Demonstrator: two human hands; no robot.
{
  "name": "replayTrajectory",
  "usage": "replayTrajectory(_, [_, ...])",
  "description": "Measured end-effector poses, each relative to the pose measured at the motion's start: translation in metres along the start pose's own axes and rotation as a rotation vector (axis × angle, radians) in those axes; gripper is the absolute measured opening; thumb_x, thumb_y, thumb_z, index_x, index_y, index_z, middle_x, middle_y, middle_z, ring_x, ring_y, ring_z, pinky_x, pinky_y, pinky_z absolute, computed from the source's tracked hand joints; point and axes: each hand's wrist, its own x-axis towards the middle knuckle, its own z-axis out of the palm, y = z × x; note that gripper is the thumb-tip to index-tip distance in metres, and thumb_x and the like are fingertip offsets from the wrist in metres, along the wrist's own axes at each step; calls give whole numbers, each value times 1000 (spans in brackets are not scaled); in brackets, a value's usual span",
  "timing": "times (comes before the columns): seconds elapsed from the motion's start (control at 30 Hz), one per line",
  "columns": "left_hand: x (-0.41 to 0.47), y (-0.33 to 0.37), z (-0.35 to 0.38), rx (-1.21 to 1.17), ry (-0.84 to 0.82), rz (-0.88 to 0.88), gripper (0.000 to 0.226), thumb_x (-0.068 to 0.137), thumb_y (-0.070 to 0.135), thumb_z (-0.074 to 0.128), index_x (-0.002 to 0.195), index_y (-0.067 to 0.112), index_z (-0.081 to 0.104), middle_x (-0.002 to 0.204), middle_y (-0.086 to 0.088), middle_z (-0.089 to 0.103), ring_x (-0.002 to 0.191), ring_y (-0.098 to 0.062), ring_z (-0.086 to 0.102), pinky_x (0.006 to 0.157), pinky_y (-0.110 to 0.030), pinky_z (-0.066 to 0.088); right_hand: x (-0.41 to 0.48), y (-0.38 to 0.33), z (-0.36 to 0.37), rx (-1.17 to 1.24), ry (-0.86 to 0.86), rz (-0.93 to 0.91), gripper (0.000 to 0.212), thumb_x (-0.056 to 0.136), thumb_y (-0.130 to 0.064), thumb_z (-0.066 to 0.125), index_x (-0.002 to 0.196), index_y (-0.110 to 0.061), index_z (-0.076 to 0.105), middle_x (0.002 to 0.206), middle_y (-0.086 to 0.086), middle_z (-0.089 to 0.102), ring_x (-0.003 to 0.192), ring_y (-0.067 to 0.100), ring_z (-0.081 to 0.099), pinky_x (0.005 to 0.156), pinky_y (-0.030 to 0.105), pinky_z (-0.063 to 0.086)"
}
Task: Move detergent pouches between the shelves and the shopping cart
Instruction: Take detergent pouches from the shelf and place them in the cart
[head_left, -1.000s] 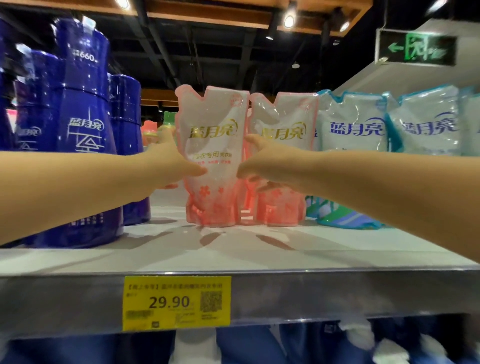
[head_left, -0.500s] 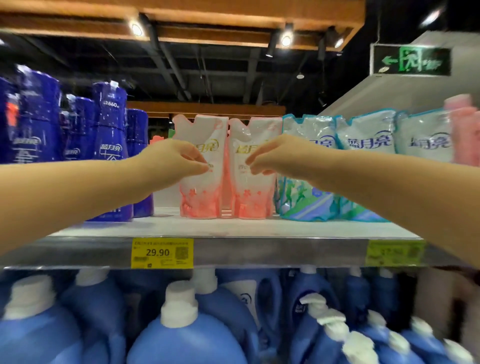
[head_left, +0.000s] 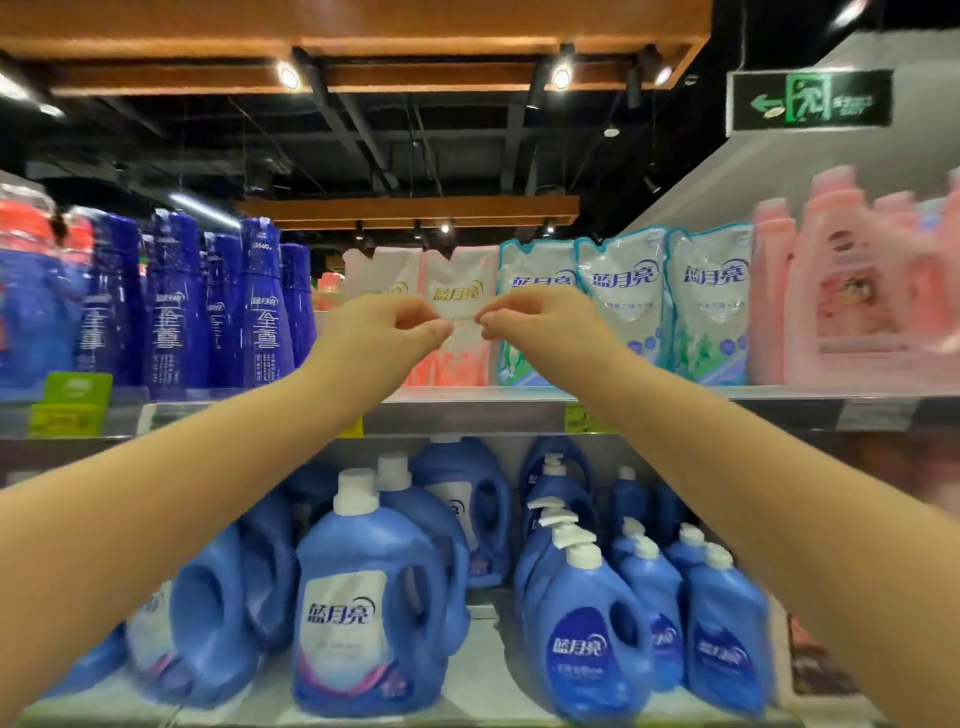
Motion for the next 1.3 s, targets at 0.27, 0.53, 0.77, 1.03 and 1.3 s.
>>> replayTrajectory(0.27, [-136, 85, -41, -369, 107, 80, 17, 89, 24, 57, 73, 28, 61, 73, 8, 66, 63, 10, 54, 62, -4, 38, -171, -69, -37, 20, 242, 25, 10, 89, -25, 56, 86, -28, 65, 82, -10, 67, 84, 5, 61, 74, 20, 45])
replayTrajectory(0.53, [-312, 163, -44, -643, -23, -93, 13, 88, 28, 59, 82, 39, 55, 77, 17, 62, 68, 10, 56, 61, -5, 41, -375, -109, -48, 103, 443, 377, 10, 89, -21, 58, 94, -29, 61, 76, -17, 62, 73, -1, 58, 69, 19, 47])
replayTrajectory(0.77, [-441, 255, -7, -645, -342, -202, 12, 91, 26, 55, 102, 28, 53, 87, 17, 59, 74, 10, 54, 62, -3, 38, -541, -110, -134, -104, 463, 710, 28, 91, -30, 55, 119, -26, 52, 106, -8, 61, 97, 9, 57, 80, 24, 46])
replayTrajectory(1.03, [-558, 399, 75, -628, -624, -237, 34, 89, 27, 58, 121, 19, 51, 116, -2, 60, 106, -19, 57, 94, -37, 45, -713, -86, -250, -302, 540, 975, 43, 86, -25, 62, 126, -17, 50, 119, 0, 57, 109, 18, 52, 84, 23, 35])
replayTrajectory(1.3, [-642, 511, 142, -561, -786, -131, 58, 86, 21, 62, 136, 6, 37, 134, -18, 46, 124, -32, 42, 103, -42, 32, -836, -57, -352, -356, 614, 1240, 54, 89, -29, 57, 139, -19, 39, 138, 3, 48, 125, 19, 45, 96, 27, 34])
